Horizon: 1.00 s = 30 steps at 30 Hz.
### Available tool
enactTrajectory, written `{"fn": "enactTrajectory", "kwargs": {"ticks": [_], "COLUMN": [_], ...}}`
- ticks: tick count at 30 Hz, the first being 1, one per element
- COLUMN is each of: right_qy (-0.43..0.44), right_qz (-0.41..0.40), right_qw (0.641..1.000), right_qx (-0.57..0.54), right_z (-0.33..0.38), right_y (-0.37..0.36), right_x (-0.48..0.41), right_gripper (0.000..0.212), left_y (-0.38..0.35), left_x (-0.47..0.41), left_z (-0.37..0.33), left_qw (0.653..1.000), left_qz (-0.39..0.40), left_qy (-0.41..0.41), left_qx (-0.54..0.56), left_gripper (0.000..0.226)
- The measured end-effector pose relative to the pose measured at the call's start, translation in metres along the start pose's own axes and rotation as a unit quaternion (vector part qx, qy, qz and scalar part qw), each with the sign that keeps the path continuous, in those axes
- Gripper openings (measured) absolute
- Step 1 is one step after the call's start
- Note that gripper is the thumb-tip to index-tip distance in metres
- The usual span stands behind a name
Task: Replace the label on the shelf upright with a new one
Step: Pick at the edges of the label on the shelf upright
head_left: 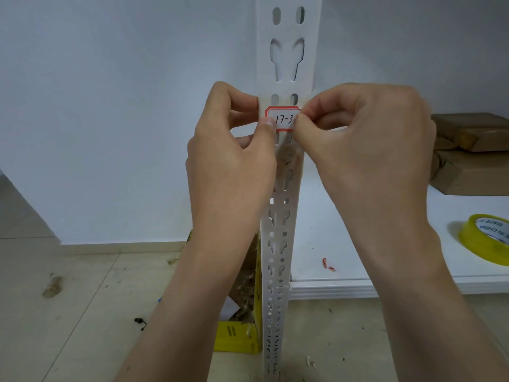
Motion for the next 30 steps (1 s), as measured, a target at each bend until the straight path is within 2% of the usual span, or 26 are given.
{"fn": "enactTrajectory", "kwargs": {"ticks": [14, 30], "right_qy": [-0.001, -0.019], "right_qz": [-0.013, 0.005], "right_qw": [0.999, 1.000], "right_qx": [-0.035, -0.017], "right_z": [-0.0033, -0.0031], "right_y": [0.0006, -0.0016], "right_x": [0.0022, -0.0002], "right_gripper": [0.003, 0.013], "left_y": [0.0000, -0.0004], "left_x": [-0.0008, 0.0003], "left_z": [-0.0004, -0.0002], "left_qw": [1.000, 1.000], "left_qz": [0.002, 0.000], "left_qy": [-0.003, -0.006], "left_qx": [-0.011, -0.002], "left_gripper": [0.027, 0.023]}}
Point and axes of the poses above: each hand's wrist, its own x-axis away from the middle knuckle, its own y-axis out of the back of the hand, z = x × y, the point moved 8 cm from there along -x, towards the middle knuckle, and after that the axes turned 8 degrees about y, right-handed, at the moved point
